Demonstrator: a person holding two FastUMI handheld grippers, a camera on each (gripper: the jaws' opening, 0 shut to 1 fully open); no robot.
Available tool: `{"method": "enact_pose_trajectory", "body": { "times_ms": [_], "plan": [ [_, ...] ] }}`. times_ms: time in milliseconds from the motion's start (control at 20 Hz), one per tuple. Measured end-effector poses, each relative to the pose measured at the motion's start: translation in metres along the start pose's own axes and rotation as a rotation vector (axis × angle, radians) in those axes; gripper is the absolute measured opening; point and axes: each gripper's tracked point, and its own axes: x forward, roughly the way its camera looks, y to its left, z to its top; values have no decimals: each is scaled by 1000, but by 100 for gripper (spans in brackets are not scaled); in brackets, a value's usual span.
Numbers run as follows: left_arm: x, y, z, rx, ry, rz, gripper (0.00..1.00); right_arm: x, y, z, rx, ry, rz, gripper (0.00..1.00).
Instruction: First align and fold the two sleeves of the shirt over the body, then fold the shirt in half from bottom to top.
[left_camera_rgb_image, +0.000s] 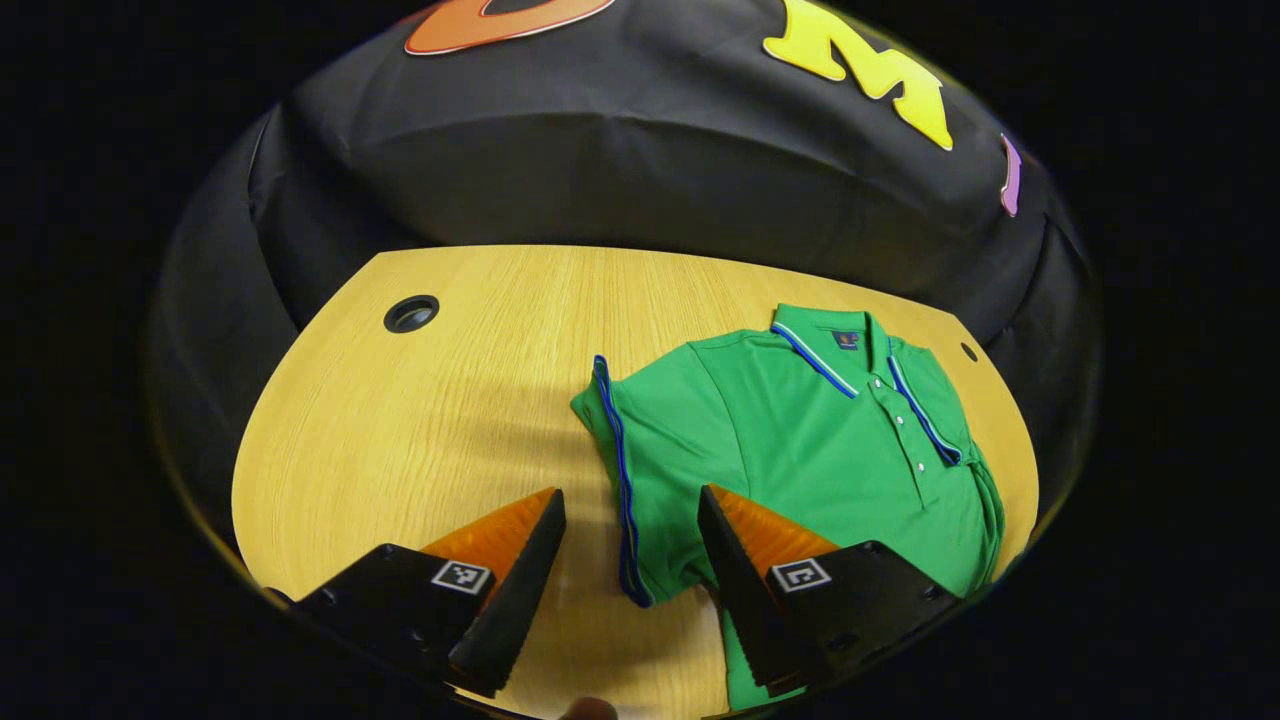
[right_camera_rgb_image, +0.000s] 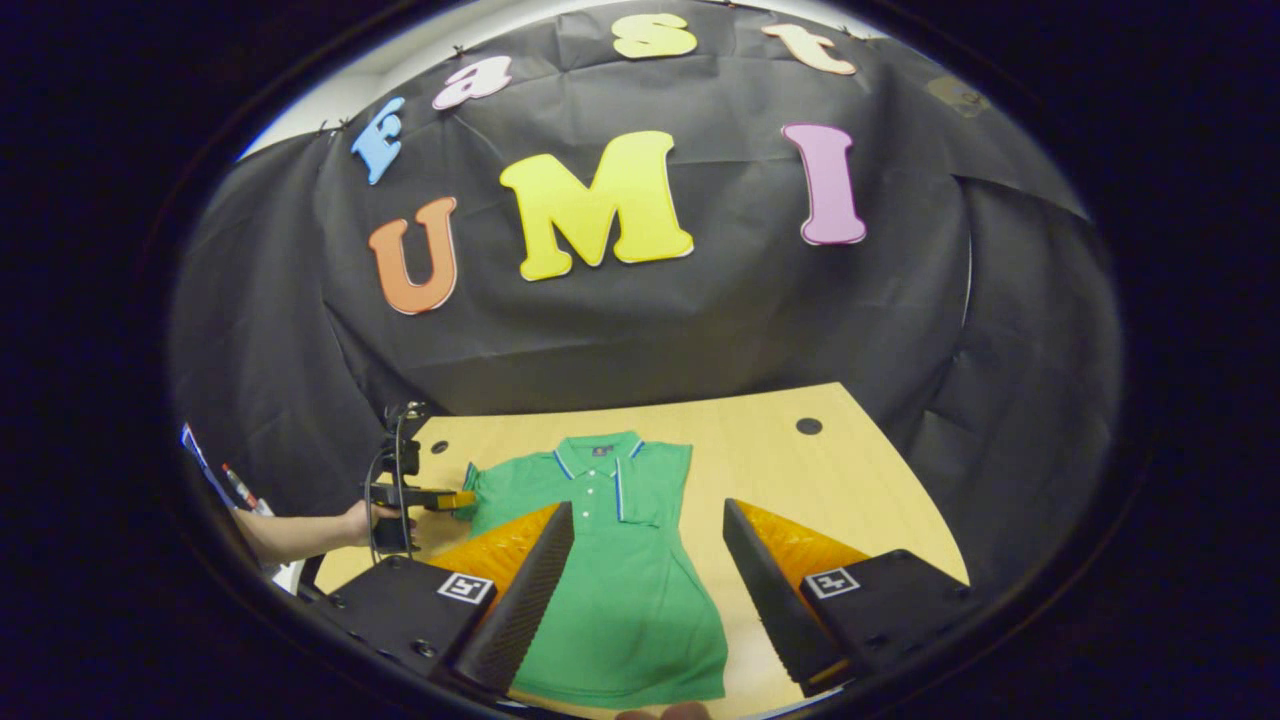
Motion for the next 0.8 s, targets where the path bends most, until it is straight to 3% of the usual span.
{"method": "enact_pose_trajectory", "body": {
  "times_ms": [50,100,200,250,300,350,450,500,550,600,800],
  "plan": [
    [4,-1,0,-6,1,-2,78,1,-2,-4,14,15,-9,96],
    [7,-2,1,-16,2,-2,73,1,-7,-8,26,26,-17,96],
    [13,1,3,-11,3,14,53,2,-14,-13,33,38,-37,100],
    [14,2,3,-4,-1,22,42,2,-19,-15,34,42,-51,96],
    [15,4,4,-7,-4,30,38,3,-23,-17,48,52,-66,96],
    [16,6,4,-24,-6,41,25,4,-26,-22,80,70,-73,96],
    [14,6,3,-56,0,28,11,5,-29,-25,141,80,-75,96],
    [12,3,3,-69,7,7,8,6,-34,-25,147,76,-82,96],
    [10,0,3,-76,10,-5,0,5,-38,-24,143,69,-91,96],
    [8,0,6,-78,6,-10,4,4,-40,-22,132,58,-98,96],
    [-9,-6,33,-77,-57,0,3,-1,-35,-17,68,29,-99,96]
  ]
}}
